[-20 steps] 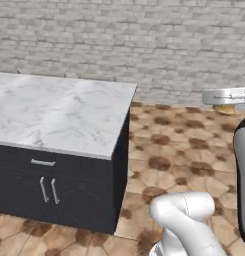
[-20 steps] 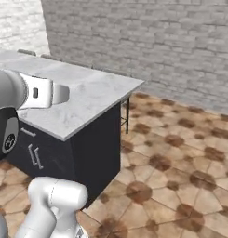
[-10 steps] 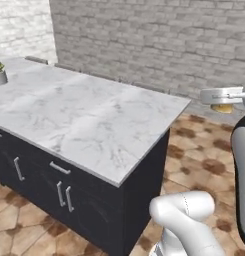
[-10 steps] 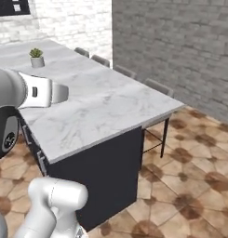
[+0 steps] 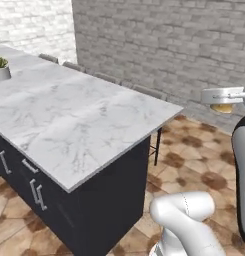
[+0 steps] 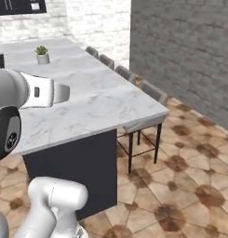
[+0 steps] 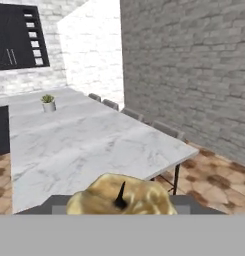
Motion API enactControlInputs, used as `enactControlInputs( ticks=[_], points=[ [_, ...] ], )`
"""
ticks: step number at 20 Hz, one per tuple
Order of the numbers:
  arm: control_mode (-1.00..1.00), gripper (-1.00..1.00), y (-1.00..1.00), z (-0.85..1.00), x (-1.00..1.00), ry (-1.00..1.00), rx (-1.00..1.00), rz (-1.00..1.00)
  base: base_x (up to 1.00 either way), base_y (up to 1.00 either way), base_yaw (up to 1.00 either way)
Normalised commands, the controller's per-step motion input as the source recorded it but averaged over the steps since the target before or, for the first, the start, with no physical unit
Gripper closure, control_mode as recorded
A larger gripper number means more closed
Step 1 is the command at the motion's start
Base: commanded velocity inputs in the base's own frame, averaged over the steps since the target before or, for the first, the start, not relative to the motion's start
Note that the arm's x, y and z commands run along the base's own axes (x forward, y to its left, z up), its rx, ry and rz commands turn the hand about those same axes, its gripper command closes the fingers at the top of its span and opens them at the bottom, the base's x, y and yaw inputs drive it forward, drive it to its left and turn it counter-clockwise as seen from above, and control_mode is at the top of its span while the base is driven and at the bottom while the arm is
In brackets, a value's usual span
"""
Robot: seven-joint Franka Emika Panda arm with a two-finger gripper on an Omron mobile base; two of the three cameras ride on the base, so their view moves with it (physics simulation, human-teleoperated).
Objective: Get the candle and the wine from the cabinet and move them to the dining counter.
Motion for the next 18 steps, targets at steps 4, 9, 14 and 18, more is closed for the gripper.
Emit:
enactControlInputs(
  ticks=[4,9,14,18],
  points=[
    [1.00,1.00,0.00,0.00,0.00,0.00,0.00,0.00,0.05,-1.00,0.43],
    [1.00,1.00,0.00,0.00,0.00,0.00,0.00,0.00,0.11,-1.00,0.45],
    [1.00,1.00,0.00,0.00,0.00,0.00,0.00,0.00,0.14,-1.00,0.46],
    [1.00,1.00,0.00,0.00,0.00,0.00,0.00,0.00,0.19,-1.00,0.46]
  ],
)
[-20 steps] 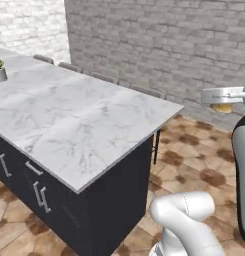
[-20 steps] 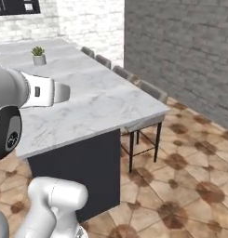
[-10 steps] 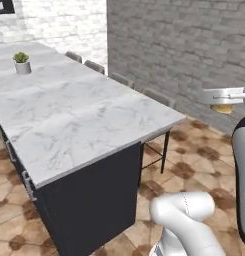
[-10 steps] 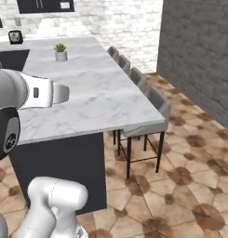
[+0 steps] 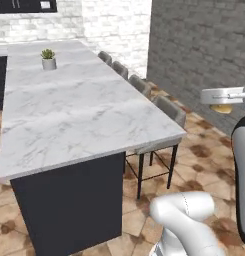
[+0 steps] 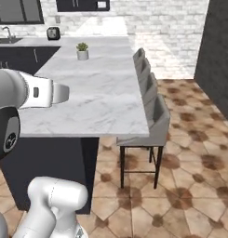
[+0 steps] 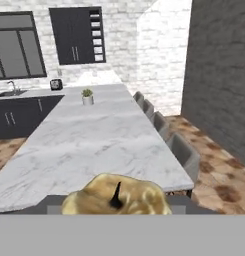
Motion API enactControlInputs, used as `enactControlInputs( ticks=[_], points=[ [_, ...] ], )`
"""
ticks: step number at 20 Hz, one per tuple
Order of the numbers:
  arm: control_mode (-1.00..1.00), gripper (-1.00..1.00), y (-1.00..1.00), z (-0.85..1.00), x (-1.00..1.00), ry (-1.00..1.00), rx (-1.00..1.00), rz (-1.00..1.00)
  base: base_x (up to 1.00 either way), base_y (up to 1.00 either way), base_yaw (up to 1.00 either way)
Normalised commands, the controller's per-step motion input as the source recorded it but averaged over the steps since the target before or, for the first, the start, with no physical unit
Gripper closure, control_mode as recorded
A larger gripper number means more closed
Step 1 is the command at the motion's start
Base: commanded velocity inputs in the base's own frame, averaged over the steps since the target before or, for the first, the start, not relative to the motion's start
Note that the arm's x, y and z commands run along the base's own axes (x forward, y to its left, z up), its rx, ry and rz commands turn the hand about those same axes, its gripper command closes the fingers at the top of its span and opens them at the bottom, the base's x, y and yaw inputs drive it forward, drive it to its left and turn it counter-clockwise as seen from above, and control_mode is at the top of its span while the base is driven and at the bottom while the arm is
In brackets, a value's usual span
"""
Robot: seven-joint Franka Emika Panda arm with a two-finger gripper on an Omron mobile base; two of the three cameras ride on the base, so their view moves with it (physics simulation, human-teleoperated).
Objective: Get the candle and the wine from the cabinet and move them to the dining counter.
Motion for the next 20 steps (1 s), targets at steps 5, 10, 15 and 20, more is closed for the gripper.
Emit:
enactControlInputs(
  ticks=[5,10,15,20],
  points=[
    [1.00,1.00,0.00,0.00,0.00,0.00,0.00,0.00,0.19,-1.00,0.46],
    [1.00,1.00,0.00,0.00,0.00,0.00,0.00,0.00,0.19,-1.00,0.47],
    [1.00,1.00,0.00,0.00,0.00,0.00,0.00,0.00,0.19,-1.00,0.49],
    [1.00,1.00,0.00,0.00,0.00,0.00,0.00,0.00,0.20,-1.00,0.48]
  ],
)
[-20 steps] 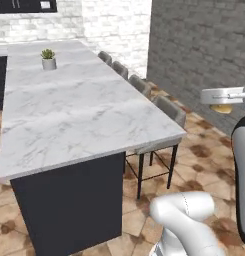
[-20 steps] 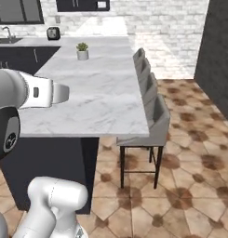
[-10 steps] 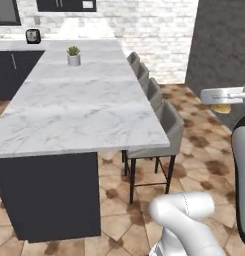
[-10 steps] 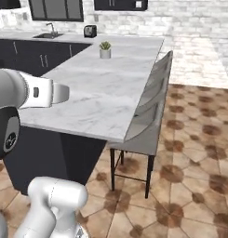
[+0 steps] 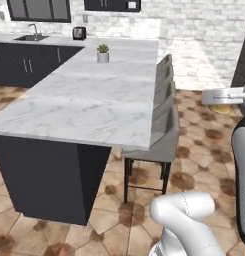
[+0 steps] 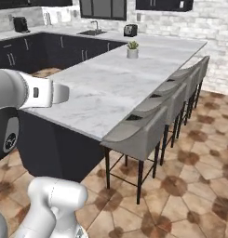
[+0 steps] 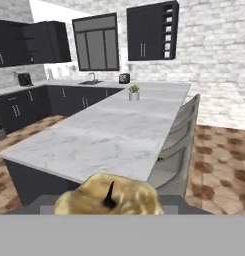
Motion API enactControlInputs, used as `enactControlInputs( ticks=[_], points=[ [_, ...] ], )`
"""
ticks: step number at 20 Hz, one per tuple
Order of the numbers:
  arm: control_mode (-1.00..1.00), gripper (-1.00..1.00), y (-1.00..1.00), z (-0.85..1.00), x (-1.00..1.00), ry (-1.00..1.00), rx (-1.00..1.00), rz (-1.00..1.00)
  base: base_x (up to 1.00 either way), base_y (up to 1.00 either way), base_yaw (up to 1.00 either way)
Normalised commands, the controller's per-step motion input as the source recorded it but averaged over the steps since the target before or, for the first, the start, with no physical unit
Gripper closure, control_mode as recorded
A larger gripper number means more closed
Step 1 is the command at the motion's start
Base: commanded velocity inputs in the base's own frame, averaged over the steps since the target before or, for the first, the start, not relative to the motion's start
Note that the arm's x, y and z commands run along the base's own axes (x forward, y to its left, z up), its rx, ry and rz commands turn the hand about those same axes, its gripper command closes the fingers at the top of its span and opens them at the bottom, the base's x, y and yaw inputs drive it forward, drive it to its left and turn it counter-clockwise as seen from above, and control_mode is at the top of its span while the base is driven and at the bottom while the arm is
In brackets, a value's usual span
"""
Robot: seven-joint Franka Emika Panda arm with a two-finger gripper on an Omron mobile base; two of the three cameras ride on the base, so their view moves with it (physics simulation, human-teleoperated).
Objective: Get the candle and the wine from the cabinet and move them to the dining counter.
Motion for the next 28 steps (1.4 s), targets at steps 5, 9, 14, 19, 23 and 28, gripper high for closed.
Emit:
enactControlInputs(
  ticks=[5,9,14,19,23,28],
  points=[
    [1.00,1.00,0.00,0.00,0.00,0.00,0.00,0.00,0.18,-1.00,0.48],
    [1.00,1.00,0.00,0.00,0.00,0.00,0.00,0.00,0.18,-1.00,0.48],
    [1.00,1.00,0.00,0.00,0.00,0.00,0.00,0.00,0.18,-1.00,0.48],
    [1.00,1.00,0.00,0.00,0.00,0.00,0.00,0.00,0.18,-1.00,0.49],
    [1.00,1.00,0.00,0.00,0.00,0.00,0.00,0.00,0.10,-1.00,0.49],
    [1.00,1.00,0.00,0.00,0.00,0.00,0.00,0.00,0.01,-1.00,0.49]
  ],
)
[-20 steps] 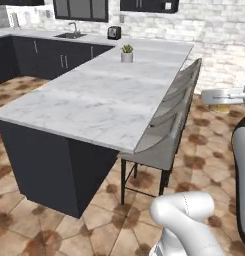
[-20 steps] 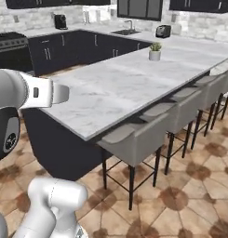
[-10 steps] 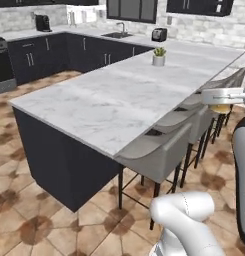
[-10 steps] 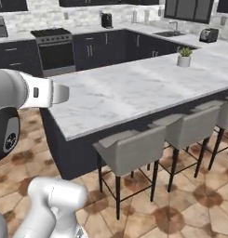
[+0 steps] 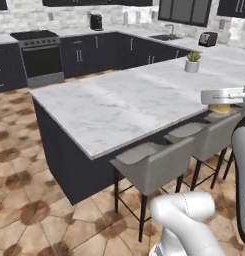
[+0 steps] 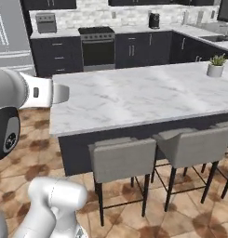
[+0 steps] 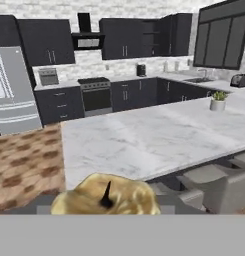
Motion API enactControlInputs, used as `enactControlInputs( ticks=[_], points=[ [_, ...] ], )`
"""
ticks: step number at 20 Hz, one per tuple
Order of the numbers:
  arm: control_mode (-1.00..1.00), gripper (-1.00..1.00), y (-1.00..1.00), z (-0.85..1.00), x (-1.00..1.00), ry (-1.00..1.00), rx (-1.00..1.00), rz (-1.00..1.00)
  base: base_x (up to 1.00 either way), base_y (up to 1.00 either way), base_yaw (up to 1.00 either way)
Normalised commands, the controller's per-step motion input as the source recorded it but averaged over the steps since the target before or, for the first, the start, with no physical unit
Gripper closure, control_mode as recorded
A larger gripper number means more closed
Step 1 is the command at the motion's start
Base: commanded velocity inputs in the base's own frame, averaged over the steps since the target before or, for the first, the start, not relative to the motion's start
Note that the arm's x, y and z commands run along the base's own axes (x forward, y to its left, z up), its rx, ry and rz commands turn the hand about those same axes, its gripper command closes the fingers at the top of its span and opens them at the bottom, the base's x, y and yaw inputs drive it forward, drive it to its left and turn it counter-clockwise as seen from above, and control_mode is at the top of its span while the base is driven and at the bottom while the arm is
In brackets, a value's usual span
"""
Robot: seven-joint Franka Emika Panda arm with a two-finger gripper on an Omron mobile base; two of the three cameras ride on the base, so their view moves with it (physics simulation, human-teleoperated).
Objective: Get the candle and the wine from the cabinet and move them to the dining counter.
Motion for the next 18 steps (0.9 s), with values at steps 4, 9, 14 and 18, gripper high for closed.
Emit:
enactControlInputs(
  ticks=[4,9,14,18],
  points=[
    [1.00,1.00,0.00,0.00,0.00,0.00,0.00,0.00,0.01,-1.00,0.48],
    [1.00,1.00,0.00,0.00,0.00,0.00,0.00,0.00,0.08,-1.00,0.46],
    [1.00,1.00,0.00,0.00,0.00,0.00,0.00,0.00,0.17,-1.00,0.37],
    [1.00,1.00,0.00,0.00,0.00,0.00,0.00,0.00,0.40,-1.00,0.27]
  ],
)
